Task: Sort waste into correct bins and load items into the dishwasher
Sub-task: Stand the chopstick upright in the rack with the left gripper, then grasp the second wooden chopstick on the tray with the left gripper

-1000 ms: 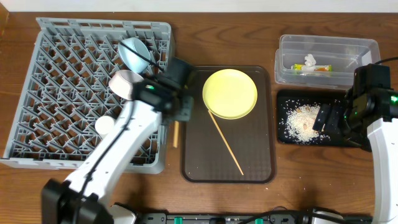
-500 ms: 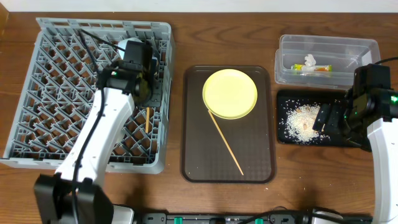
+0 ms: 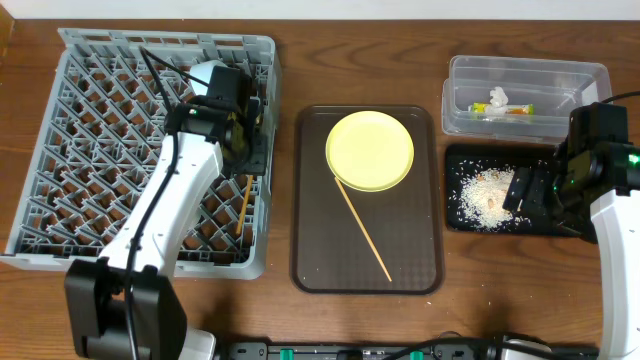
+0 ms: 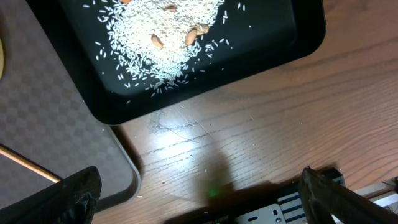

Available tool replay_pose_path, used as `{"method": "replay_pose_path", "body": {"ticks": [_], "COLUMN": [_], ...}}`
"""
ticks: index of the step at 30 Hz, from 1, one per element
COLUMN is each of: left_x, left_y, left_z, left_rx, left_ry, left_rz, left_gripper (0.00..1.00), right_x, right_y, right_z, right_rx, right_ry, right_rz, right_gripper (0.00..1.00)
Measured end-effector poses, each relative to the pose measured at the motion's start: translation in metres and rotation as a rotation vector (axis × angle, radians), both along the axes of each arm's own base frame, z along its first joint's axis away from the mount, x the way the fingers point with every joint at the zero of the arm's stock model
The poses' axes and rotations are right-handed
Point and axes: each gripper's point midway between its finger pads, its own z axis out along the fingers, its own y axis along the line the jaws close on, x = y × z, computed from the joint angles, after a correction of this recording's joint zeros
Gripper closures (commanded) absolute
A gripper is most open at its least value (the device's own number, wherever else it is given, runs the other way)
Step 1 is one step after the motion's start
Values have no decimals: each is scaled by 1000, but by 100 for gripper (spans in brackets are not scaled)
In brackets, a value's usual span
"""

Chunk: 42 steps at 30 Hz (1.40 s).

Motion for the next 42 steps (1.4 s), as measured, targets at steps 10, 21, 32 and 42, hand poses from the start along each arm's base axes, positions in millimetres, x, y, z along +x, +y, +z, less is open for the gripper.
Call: {"method": "replay_pose_path", "body": {"ticks": [10,21,32,42], "left_x": [-35,-78,-90,-91], "left_y": [-103,-188,-190,-168], "left_z": [3,-84,-123,-124], "left_rx": [-196,-101,-5,88], "left_ry": [79,242,292,292], "left_rz": [22,-51,-19,19], "left_gripper": [44,44,67,92], "right_x": [0,0,0,0], "right_y": [0,1,1,1], "right_z": [0,0,0,0], "right_rx": [0,3,3,3], "right_ry": [0,0,0,0], "right_rz": [1,1,1,1], "right_gripper": [1,1,1,1]}}
